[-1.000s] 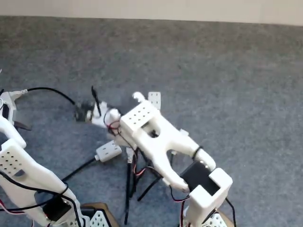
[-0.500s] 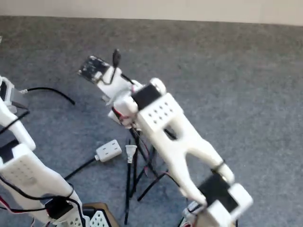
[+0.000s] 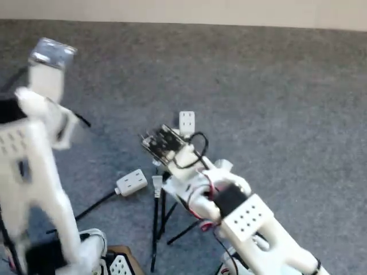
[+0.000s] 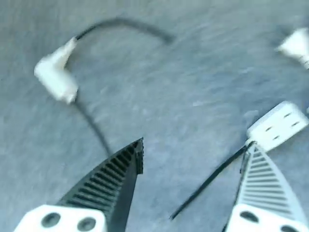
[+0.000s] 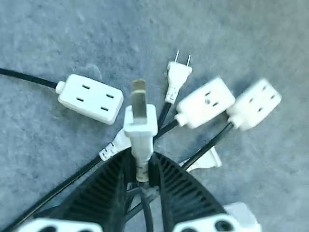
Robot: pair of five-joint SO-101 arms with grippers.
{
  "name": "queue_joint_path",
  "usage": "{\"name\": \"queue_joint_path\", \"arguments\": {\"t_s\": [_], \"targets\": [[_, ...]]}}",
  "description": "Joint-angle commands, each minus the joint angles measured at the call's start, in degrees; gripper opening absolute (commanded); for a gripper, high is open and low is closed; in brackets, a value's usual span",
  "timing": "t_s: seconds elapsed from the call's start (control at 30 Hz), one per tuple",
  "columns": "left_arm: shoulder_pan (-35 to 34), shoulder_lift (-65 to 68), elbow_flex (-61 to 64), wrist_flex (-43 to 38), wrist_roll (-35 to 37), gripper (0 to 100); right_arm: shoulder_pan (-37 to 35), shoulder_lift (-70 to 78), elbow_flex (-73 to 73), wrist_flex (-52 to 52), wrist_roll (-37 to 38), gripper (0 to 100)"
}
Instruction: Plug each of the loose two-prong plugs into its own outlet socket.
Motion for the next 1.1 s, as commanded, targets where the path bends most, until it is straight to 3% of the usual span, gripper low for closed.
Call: {"name": "queue_joint_path", "arguments": {"t_s": [0.0, 0.17, 0.37, 0.5, 0.73, 0.9, 1.07], "targets": [[6.1, -20.0, 21.3, -11.5, 4.6, 33, -0.8, -5.9, 3.5, -2.8, -1.8, 0.5], [9.7, -41.8, 46.1, -25.1, 9.7, 38, -2.4, -7.3, 7.6, -4.5, -2.0, 0.5], [19.2, -57.8, 54.8, -26.1, 15.5, 39, -5.2, -3.4, 7.8, -6.5, -2.1, 0.5], [24.0, -61.2, 58.0, -26.5, 18.8, 39, -5.3, 0.3, 7.6, -7.2, -2.1, 0.5], [24.0, -63.4, 65.9, -29.0, 18.5, 39, -5.3, 1.7, 6.7, -6.7, -2.1, 0.5], [24.0, -62.9, 73.1, -35.3, 16.8, 39, -5.4, 1.7, -3.7, 2.8, -2.1, 0.5], [24.0, -62.9, 73.8, -35.7, 16.8, 39, -5.4, 1.7, -16.1, 13.6, -1.7, 0.5]]}}
